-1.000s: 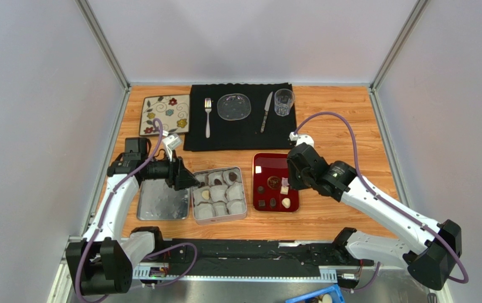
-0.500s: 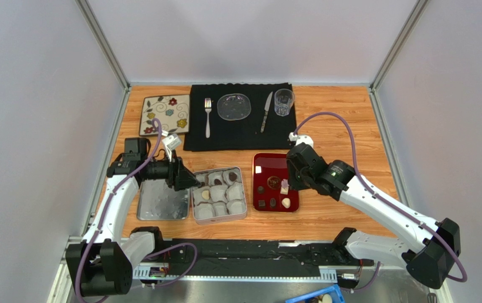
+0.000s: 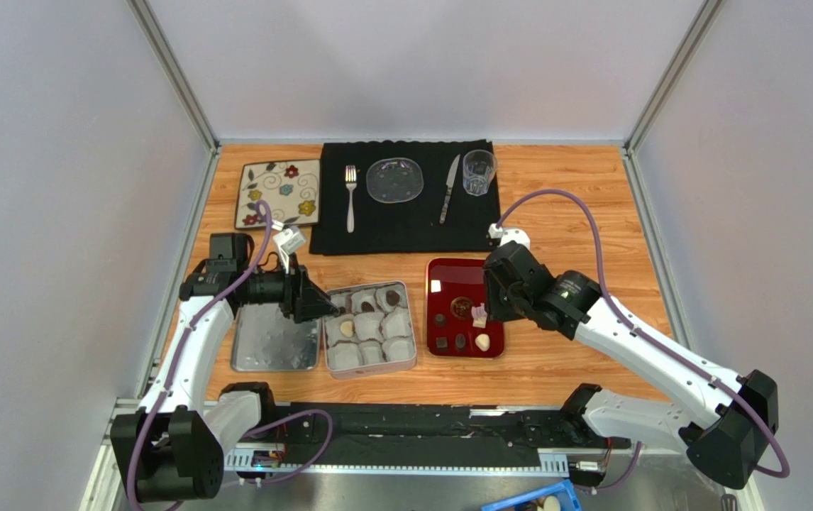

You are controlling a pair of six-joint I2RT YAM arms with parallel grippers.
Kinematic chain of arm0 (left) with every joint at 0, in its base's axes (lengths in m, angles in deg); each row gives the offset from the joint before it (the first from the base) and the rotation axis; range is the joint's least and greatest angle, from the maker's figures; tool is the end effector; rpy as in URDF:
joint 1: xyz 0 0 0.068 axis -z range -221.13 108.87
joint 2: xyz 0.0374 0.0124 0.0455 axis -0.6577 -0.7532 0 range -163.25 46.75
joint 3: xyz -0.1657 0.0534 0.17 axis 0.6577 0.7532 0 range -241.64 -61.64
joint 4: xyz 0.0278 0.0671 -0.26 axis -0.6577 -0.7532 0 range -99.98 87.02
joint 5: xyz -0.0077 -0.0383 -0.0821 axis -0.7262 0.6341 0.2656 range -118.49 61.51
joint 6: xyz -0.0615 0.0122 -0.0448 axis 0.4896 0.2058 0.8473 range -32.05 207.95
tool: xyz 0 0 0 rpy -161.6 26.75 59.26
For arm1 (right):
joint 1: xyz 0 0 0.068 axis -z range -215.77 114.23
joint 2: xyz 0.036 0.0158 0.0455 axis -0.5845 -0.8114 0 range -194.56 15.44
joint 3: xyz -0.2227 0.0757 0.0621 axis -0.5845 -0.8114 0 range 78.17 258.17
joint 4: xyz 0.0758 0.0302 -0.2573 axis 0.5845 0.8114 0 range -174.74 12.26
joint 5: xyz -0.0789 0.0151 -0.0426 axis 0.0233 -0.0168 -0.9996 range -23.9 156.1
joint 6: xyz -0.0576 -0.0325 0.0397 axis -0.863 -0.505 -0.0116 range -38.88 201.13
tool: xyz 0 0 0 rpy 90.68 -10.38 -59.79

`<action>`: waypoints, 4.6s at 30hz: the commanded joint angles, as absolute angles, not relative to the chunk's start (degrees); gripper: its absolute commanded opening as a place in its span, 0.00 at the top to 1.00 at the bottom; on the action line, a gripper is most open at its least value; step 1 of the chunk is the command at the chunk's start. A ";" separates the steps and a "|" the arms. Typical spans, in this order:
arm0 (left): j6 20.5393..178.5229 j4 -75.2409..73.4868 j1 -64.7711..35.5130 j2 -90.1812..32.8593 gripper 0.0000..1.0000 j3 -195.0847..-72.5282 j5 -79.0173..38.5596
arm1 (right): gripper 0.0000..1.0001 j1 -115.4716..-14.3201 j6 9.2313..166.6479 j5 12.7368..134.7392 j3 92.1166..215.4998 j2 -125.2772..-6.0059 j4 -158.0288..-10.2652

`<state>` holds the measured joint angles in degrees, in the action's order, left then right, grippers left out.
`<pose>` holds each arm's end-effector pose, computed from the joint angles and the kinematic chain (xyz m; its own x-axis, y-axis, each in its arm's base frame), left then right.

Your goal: Pack the chocolate

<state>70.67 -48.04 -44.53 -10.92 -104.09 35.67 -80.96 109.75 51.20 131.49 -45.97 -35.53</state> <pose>0.2101 -0.0465 0.2129 -0.7030 0.0880 -0.7057 0.6583 0.4560 -0.5990 0.1828 0.1602 0.2263 -0.8022 -0.1506 -0.5778 -0.2318 0.9703 0.0689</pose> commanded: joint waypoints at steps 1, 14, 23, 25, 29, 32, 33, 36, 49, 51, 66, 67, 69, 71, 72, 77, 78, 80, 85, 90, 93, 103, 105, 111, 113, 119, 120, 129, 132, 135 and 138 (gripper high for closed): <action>68.88 -47.98 -44.64 -9.94 0.35 -104.70 38.04 | 0.68 -80.77 110.13 50.28 133.81 -44.15 -35.52; 68.53 -48.68 -44.56 -9.77 0.35 -105.06 38.48 | 0.66 -80.68 109.78 49.75 132.84 -44.59 -35.79; 68.53 -48.77 -44.64 -9.68 0.35 -105.58 38.75 | 0.62 -80.15 109.51 50.10 131.97 -45.29 -36.58; 68.53 -48.86 -44.64 -9.59 0.35 -105.58 38.75 | 0.62 -79.98 109.43 50.28 131.61 -45.38 -37.10; 68.35 -49.04 -44.64 -9.42 0.35 -105.76 38.66 | 0.62 -79.36 109.25 50.63 130.73 -45.91 -37.81; 68.18 -49.04 -44.56 -9.50 0.35 -105.85 38.83 | 0.62 -79.01 109.07 51.15 130.12 -46.17 -38.51; 68.26 -49.12 -44.64 -9.42 0.35 -105.93 39.01 | 0.62 -78.92 109.07 51.42 129.94 -46.26 -38.86; 68.35 -49.12 -44.73 -9.42 0.35 -105.93 39.18 | 0.62 -78.75 108.99 51.60 129.59 -46.79 -39.30; 67.91 -49.39 -44.64 -9.59 0.35 -106.11 38.92 | 0.64 -78.40 108.90 52.83 128.10 -48.46 -41.24; 67.56 -49.56 -44.64 -9.42 0.35 -106.20 38.83 | 0.65 -78.31 108.99 53.00 127.92 -48.55 -41.32; 66.50 -45.80 -44.64 -10.65 0.36 -102.34 33.92 | 0.85 -81.11 106.00 57.48 140.12 -46.87 -39.74; 66.77 -45.09 -44.64 -10.82 0.36 -101.90 33.04 | 0.85 -81.73 105.82 57.66 141.18 -47.14 -39.66; 66.94 -43.68 -44.64 -11.35 0.36 -100.93 30.32 | 0.86 -83.83 105.82 58.01 144.43 -48.54 -39.30; 67.82 -42.01 -44.64 -11.88 0.36 -100.31 27.25 | 0.86 -85.59 105.82 57.92 147.06 -50.38 -39.30; 68.78 -39.92 -44.64 -11.96 0.36 -100.05 23.40 | 0.86 -87.17 105.91 57.92 147.78 -51.09 -39.39; 71.07 -32.87 -44.73 -12.49 0.37 -97.50 6.97 | 0.86 -91.05 106.35 58.53 151.21 -55.22 -41.58; 70.99 -31.21 -44.73 -12.67 0.38 -97.15 5.36 | 0.86 -91.75 106.52 58.80 151.91 -56.44 -42.20; 70.81 -30.23 -44.64 -13.81 0.38 -96.27 2.38 | 0.86 -92.37 106.79 59.85 152.44 -57.68 -43.69; 70.64 -29.00 -44.30 -17.93 0.40 -95.04 3.41 | 0.87 -94.74 106.96 61.00 154.11 -62.68 -46.15; 71.42 -27.51 -43.33 -20.58 0.41 -94.60 3.94 | 0.87 -96.06 107.05 61.96 155.60 -66.56 -48.26; 72.21 -26.89 -41.39 -21.81 0.41 -95.21 3.06 | 0.87 -96.41 107.23 62.67 156.04 -68.40 -49.41; 74.77 -26.10 -37.00 -24.71 0.41 -98.02 3.86 | 0.87 -96.85 107.76 63.55 155.34 -71.05 -51.34; 74.42 -26.10 -37.00 -24.62 0.41 -97.50 3.59 | 0.87 -96.85 107.84 63.29 154.99 -71.13 -51.26; 73.89 -26.45 -37.00 -23.66 0.41 -96.88 2.18 | 0.86 -96.85 107.40 62.76 154.02 -70.78 -50.73; 74.24 -26.62 -37.00 -23.22 0.41 -96.97 2.27 | 0.83 -96.85 107.49 62.93 153.85 -71.04 -50.90; 74.33 -28.46 -37.00 -21.02 0.41 -98.02 2.89 | 0.77 -96.85 107.67 63.20 153.85 -71.48 -51.08; 74.24 -28.82 -37.00 -20.41 0.41 -98.29 2.89 | 0.76 -96.85 107.67 63.28 153.85 -71.48 -51.08; 73.63 -31.63 -37.17 -17.24 0.41 -98.46 4.12 | 0.71 -96.85 108.11 63.55 152.79 -71.57 -50.82; 73.54 -32.33 -37.09 -16.45 0.41 -98.55 4.73 | 0.70 -96.85 108.19 63.29 152.79 -71.49 -50.47; 73.28 -32.78 -37.09 -16.27 0.41 -98.73 4.73 | 0.70 -96.85 108.19 63.20 152.97 -71.48 -50.55; 73.10 -33.04 -37.17 -16.27 0.41 -98.90 4.56 | 0.69 -96.85 108.11 63.37 153.06 -71.57 -50.38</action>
<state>73.67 -32.08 -37.34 -17.48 -96.68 3.72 -96.45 107.54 63.20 152.37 -71.61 -48.58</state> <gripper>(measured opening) 0.592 0.317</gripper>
